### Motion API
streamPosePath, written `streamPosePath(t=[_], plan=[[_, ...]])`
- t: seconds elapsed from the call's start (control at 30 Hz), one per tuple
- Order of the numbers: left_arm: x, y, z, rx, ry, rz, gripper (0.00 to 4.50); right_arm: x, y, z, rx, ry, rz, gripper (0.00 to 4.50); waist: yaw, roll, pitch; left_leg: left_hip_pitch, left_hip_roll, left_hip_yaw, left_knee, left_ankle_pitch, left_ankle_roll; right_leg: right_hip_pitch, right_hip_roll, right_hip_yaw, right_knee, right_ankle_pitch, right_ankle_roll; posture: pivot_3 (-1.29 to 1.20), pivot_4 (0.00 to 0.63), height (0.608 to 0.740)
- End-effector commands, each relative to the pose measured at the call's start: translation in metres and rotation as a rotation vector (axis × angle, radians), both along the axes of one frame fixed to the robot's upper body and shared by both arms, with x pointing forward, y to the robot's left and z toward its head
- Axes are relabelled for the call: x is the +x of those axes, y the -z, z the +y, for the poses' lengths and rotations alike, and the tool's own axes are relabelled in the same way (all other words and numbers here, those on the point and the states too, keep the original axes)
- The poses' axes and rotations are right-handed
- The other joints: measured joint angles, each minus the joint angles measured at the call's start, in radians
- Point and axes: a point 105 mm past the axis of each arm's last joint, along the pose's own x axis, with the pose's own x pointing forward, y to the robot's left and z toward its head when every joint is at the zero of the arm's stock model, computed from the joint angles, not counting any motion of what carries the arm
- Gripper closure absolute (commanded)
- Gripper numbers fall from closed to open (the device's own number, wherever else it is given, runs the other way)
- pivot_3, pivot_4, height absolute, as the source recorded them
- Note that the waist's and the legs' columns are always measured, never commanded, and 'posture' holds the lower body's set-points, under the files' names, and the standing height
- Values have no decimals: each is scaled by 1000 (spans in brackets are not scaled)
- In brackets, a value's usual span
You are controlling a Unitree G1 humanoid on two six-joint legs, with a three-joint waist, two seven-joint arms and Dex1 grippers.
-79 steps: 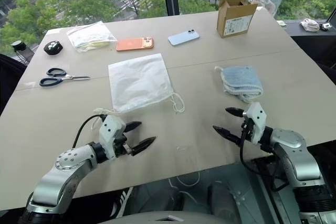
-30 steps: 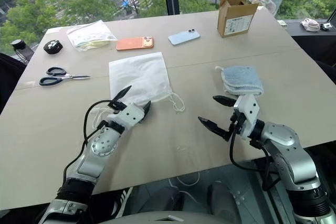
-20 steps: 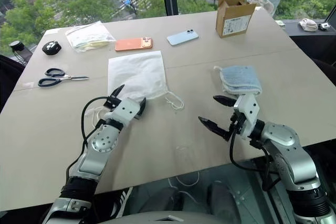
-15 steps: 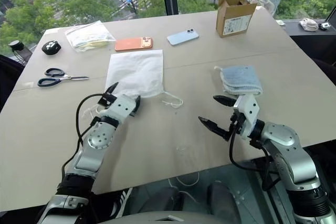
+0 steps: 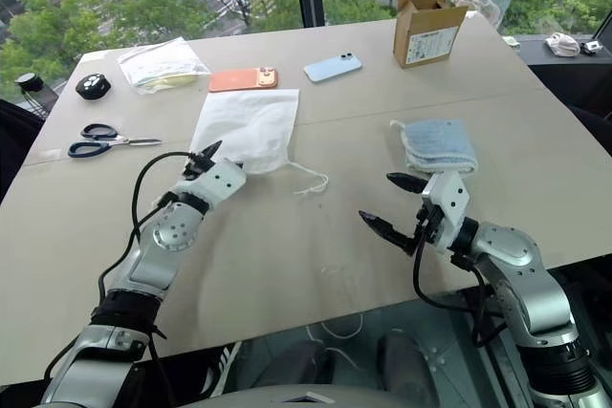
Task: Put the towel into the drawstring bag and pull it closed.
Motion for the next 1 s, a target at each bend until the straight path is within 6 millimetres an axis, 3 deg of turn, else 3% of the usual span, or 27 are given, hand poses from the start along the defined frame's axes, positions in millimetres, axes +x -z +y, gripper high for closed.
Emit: streamPosePath(t=[0.03, 0.13, 0.23, 0.33, 0.37, 0.73, 0.9, 0.97, 1.0], plan=[[4, -11, 0, 21, 29, -31, 2025, -3, -15, 3, 11, -17, -71, 0, 0, 0, 0, 0, 0, 0, 0, 0, 0, 0, 0, 0, 0, 0, 0, 0, 150, 740], [6, -14, -4, 38, 61, -22, 2025, -3, -17, 4, 10, -20, -79, 0, 0, 0, 0, 0, 0, 0, 0, 0, 0, 0, 0, 0, 0, 0, 0, 0, 150, 740], [8, -18, -11, 47, 106, -6, 2921, -3, -19, 6, 13, -25, -85, 0, 0, 0, 0, 0, 0, 0, 0, 0, 0, 0, 0, 0, 0, 0, 0, 0, 150, 740], [10, -18, -17, 45, 143, 49, 4248, -3, -19, 6, 11, -26, -86, 0, 0, 0, 0, 0, 0, 0, 0, 0, 0, 0, 0, 0, 0, 0, 0, 0, 150, 740], [11, -18, -20, 49, 156, 67, 4403, -3, -19, 6, 10, -26, -86, 0, 0, 0, 0, -1, 0, 0, 0, 0, 0, 0, 0, 0, 0, 0, 0, 0, 150, 740], [5, -35, -55, 10, 328, 322, 4403, 14, -36, -1, -5, 42, -161, 0, -2, 0, 0, -2, 0, 0, 1, 0, 0, -1, 0, 0, 0, 0, 0, 0, 150, 740], [12, -68, -59, -59, 317, 331, 4403, 47, -25, -28, -192, 238, -187, 0, -2, -1, 1, -2, 0, 0, 1, 0, 0, -2, 0, 0, 1, 0, 0, 0, 150, 740], [13, -76, -65, -81, 326, 363, 4403, 67, -13, -48, -337, 346, -134, 0, -2, -1, 1, -2, 0, 0, 2, 0, 0, -2, 0, 0, 1, 0, 0, 0, 150, 740], [13, -79, -67, -83, 324, 381, 4403, 79, -16, -58, -321, 424, -107, 0, -3, -1, 1, -2, -1, 0, 2, 0, 0, -2, 0, 0, 1, 0, 0, 0, 150, 740]])
